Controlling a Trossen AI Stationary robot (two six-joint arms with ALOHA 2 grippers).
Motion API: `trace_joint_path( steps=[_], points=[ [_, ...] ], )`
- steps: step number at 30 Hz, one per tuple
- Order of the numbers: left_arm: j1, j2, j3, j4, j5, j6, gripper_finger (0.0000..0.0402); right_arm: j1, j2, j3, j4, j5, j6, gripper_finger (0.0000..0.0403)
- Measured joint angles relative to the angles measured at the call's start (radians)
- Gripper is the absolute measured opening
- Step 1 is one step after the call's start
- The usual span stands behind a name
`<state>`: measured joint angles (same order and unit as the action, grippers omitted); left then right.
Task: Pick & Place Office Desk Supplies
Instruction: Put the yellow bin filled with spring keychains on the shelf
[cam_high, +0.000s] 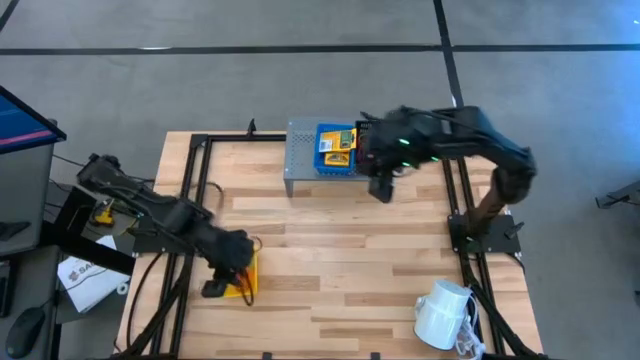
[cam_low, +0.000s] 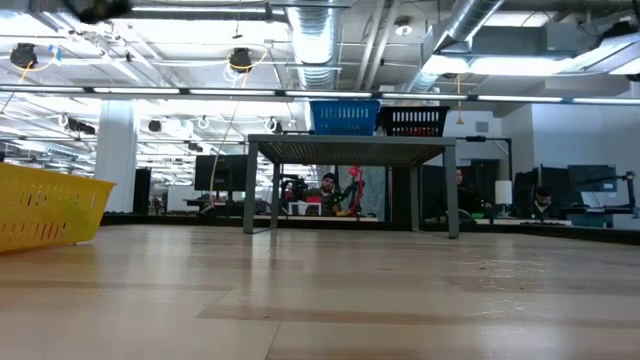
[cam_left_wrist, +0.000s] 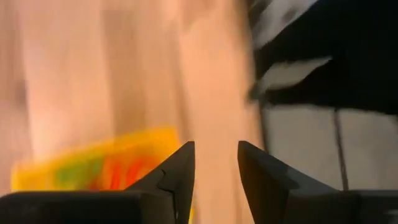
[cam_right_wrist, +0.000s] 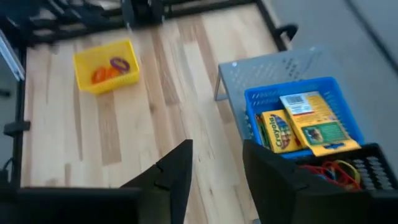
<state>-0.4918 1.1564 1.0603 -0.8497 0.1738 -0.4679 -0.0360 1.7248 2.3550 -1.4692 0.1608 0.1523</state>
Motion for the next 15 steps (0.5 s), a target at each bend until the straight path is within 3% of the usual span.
trace_joint_path(
  steps=[4,8,12,15],
  points=[
    [-0.001,0.109,-0.037,-0.144,-0.001,-0.120,0.0109,0.117,-0.076,0.000,-0.020,0.135,0.084,0.0124],
    [-0.001,0.199,-0.106,-0.139,0.031,-0.191,0.0107,0.228,-0.126,0.000,-0.062,0.254,0.175,0.0112],
    [-0.001,0.259,-0.148,-0.049,0.130,-0.177,0.0125,0.309,-0.145,-0.003,-0.099,0.338,0.229,0.0104],
    [-0.001,0.276,-0.151,0.056,0.148,-0.211,0.0155,0.340,-0.155,-0.013,-0.100,0.343,0.234,0.0101]
  ],
)
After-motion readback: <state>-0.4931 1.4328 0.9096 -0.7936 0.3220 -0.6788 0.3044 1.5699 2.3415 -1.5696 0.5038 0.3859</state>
